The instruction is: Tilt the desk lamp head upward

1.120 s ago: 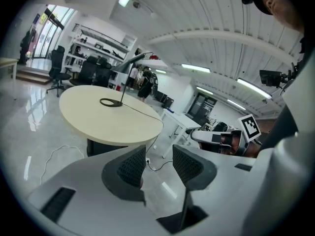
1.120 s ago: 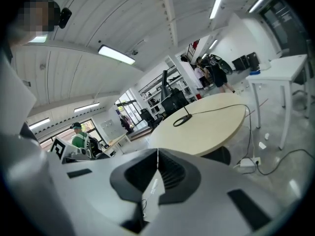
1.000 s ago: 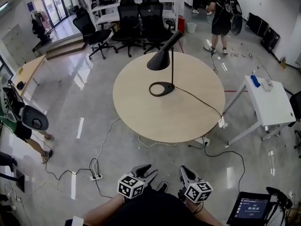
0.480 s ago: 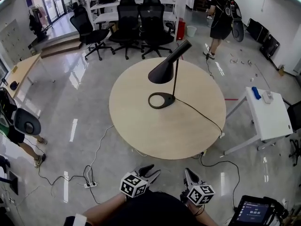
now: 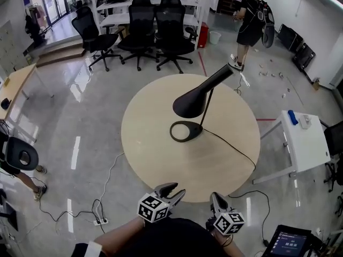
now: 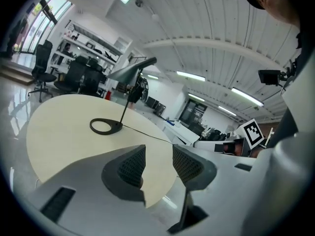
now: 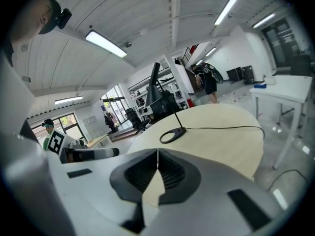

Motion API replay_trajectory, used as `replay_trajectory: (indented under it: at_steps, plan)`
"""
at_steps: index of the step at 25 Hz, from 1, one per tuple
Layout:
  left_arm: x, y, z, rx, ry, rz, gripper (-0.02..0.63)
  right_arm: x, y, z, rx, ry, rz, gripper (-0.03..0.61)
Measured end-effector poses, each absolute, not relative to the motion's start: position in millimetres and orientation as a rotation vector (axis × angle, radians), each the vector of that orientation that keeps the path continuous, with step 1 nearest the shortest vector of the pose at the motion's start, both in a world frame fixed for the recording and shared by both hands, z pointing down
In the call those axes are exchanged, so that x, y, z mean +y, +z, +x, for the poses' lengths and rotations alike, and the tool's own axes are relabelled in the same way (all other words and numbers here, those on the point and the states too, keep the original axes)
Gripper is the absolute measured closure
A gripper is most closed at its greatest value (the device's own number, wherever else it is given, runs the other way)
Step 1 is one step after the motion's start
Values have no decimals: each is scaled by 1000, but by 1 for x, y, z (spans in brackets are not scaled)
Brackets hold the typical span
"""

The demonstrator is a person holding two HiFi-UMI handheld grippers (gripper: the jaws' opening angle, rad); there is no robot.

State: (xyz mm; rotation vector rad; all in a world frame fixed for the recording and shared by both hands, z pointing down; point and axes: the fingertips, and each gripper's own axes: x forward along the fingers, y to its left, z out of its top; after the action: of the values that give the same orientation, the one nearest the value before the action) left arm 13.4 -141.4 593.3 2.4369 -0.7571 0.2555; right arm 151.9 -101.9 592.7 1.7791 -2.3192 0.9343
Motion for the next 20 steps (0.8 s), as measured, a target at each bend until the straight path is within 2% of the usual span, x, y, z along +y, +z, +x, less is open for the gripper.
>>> replay_trajectory:
  at_steps: [10, 20]
  plan:
    - [-237, 572, -17, -875, 135, 2446, 434, -191, 544, 181, -2299, 681, 1843, 574]
    - [-320, 509, -6, -1120, 1, 2461, 434, -293, 482, 184, -2546, 551, 1708, 574]
